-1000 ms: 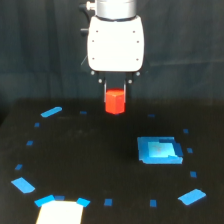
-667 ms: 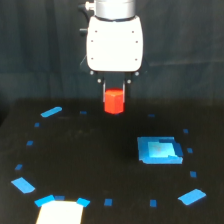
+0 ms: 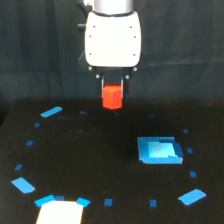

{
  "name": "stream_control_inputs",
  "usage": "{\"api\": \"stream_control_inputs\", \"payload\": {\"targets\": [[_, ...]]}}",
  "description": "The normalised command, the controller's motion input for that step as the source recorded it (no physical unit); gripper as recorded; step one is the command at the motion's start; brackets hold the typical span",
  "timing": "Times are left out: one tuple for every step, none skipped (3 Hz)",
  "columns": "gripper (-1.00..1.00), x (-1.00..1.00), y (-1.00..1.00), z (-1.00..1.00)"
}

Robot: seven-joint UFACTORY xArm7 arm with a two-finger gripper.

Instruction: Pick up the red object from the table

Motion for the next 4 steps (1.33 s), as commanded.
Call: {"api": "stream_control_inputs", "payload": {"targets": [[-0.98, -0.03, 0.09, -0.17], [-1.00, -0.04, 0.31, -0.10], [-1.00, -0.26, 0.26, -0.18], [-0.97, 0.01, 0.08, -0.16]]}}
